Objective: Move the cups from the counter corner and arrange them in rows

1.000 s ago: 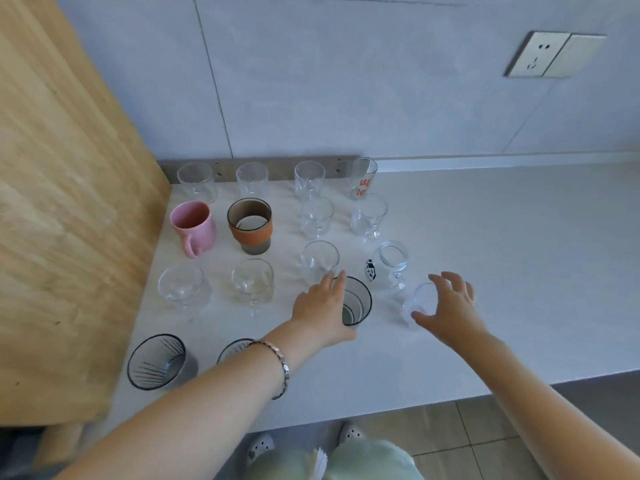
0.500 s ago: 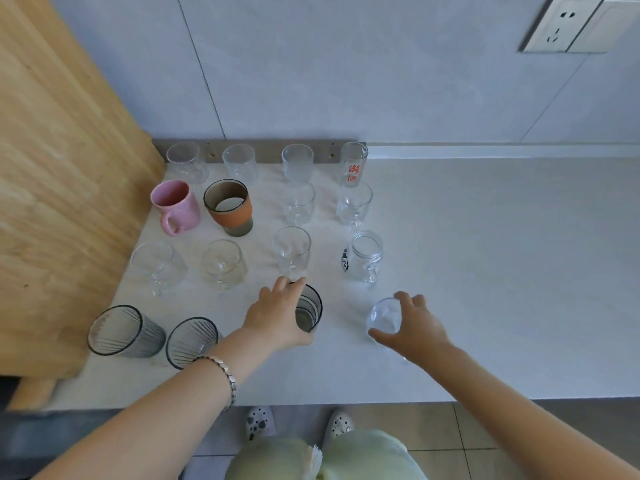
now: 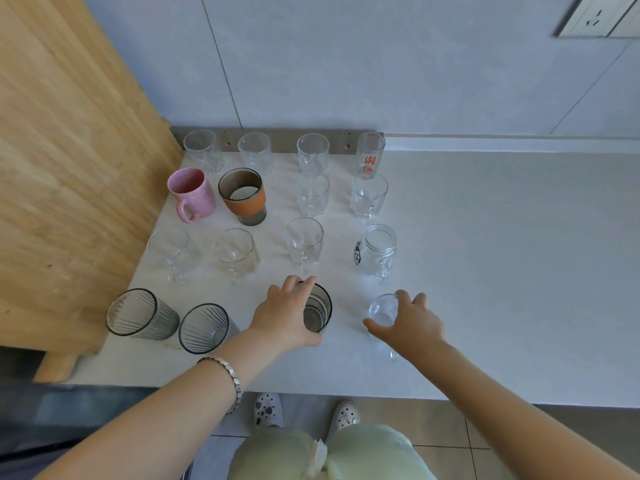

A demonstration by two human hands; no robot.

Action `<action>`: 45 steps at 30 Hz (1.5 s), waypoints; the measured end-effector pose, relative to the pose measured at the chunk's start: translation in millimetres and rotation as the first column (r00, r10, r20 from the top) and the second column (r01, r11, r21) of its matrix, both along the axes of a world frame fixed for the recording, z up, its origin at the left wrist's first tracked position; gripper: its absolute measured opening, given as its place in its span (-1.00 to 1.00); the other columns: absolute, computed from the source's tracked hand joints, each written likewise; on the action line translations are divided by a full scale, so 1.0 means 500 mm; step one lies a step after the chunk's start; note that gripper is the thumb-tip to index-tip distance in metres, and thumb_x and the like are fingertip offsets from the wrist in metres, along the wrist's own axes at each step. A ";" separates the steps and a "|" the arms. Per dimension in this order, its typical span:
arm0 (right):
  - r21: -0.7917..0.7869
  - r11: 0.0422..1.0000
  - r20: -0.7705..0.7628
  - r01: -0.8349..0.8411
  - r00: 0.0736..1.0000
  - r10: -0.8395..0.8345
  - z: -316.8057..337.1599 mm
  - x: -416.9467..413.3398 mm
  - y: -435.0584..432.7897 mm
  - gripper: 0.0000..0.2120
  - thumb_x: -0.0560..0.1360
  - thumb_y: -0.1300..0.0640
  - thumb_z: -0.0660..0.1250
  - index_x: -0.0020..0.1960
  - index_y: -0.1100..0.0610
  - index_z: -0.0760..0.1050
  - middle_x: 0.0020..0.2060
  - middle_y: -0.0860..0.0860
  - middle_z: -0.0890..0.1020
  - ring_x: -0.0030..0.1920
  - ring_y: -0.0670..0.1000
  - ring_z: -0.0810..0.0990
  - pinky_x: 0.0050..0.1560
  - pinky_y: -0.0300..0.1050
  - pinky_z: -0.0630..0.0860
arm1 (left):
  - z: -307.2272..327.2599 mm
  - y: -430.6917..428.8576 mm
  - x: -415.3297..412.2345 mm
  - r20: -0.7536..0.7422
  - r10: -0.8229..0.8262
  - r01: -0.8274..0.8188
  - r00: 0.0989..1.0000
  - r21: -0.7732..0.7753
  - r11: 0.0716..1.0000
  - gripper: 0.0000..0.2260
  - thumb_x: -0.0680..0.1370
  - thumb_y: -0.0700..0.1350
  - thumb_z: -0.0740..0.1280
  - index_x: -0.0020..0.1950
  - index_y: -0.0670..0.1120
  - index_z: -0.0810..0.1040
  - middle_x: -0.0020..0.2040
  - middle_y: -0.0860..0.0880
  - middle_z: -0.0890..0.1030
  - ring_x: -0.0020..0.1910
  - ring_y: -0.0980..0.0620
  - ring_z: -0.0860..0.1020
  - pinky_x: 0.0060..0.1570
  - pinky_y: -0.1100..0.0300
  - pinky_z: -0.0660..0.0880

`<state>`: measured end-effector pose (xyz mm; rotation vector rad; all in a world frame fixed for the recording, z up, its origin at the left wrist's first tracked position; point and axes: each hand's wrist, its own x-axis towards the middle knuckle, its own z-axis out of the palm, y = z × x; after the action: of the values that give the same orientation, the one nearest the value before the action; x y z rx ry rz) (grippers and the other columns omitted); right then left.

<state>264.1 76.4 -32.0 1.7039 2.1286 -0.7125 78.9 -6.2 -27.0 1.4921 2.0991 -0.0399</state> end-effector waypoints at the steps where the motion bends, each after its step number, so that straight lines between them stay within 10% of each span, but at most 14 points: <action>1: -0.012 1.000 0.035 -0.020 0.999 0.020 0.006 -0.001 0.001 -0.21 0.40 -0.36 0.23 0.43 0.10 0.16 0.27 0.10 0.35 0.21 0.14 0.52 0.08 -0.08 0.48 | -0.001 -0.001 -0.002 0.006 -0.010 0.010 1.000 -0.002 1.000 -0.15 0.35 0.17 0.41 0.50 0.08 0.00 0.43 0.02 0.16 0.32 -0.11 0.28 0.14 0.05 0.46; 7: 0.125 0.975 0.015 -0.186 0.983 0.186 0.076 -0.075 0.021 -0.29 0.48 -0.27 0.20 0.46 0.15 0.17 0.36 0.13 0.33 0.35 0.15 0.35 0.30 0.02 0.36 | 0.015 -0.001 -0.072 0.069 0.045 -0.055 0.997 0.157 0.986 -0.32 0.49 0.27 0.16 0.51 0.01 0.05 0.47 -0.06 0.22 0.40 -0.11 0.31 0.29 0.01 0.36; 13: 0.138 0.962 -0.257 -0.235 0.930 0.263 0.094 -0.244 0.047 -0.39 0.50 -0.03 0.31 0.47 0.12 0.22 0.40 0.07 0.32 0.41 0.09 0.31 0.38 -0.06 0.31 | 0.024 -0.011 -0.242 -0.031 0.244 -0.232 0.969 0.207 0.950 -0.28 0.43 0.06 0.38 0.47 -0.11 0.12 0.44 -0.13 0.24 0.38 -0.17 0.29 0.26 0.01 0.35; 19: 0.031 0.988 -0.175 -0.153 0.972 0.156 0.031 -0.380 0.088 -0.05 0.41 -0.11 0.42 0.55 0.10 -0.10 0.48 0.09 0.13 0.44 0.22 0.20 0.40 0.09 0.29 | -0.013 0.014 -0.330 0.086 0.224 -0.227 0.971 0.027 0.973 -0.06 0.38 0.14 0.42 0.53 -0.07 -0.10 0.54 -0.07 0.00 0.48 -0.16 0.20 0.34 -0.02 0.33; 41: 0.021 0.999 -0.043 -0.024 0.999 0.025 0.005 -0.369 0.078 -0.13 0.42 -0.14 0.38 0.54 0.04 -0.04 0.47 0.01 0.18 0.41 0.16 0.29 0.30 0.03 0.42 | -0.047 0.078 -0.382 0.178 0.029 -0.042 0.984 0.067 0.997 -0.14 0.40 0.12 0.41 0.53 -0.04 -0.02 0.52 -0.03 0.12 0.42 -0.10 0.33 0.26 0.04 0.40; 45: 0.047 0.999 -0.028 -0.003 1.000 0.004 0.036 -0.317 0.091 -0.48 0.54 -0.10 0.22 0.40 0.15 0.31 0.32 0.08 0.46 0.31 0.11 0.44 0.24 -0.03 0.43 | -0.014 0.066 -0.385 0.047 0.093 -0.098 0.995 0.114 0.989 -0.35 0.46 0.20 0.29 0.45 -0.06 0.21 0.42 -0.12 0.29 0.35 -0.17 0.37 0.24 -0.03 0.42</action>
<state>105.4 121.8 -13.8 1.7230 2.1836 -0.6946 -113.6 27.0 -34.1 1.4437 2.1691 0.1504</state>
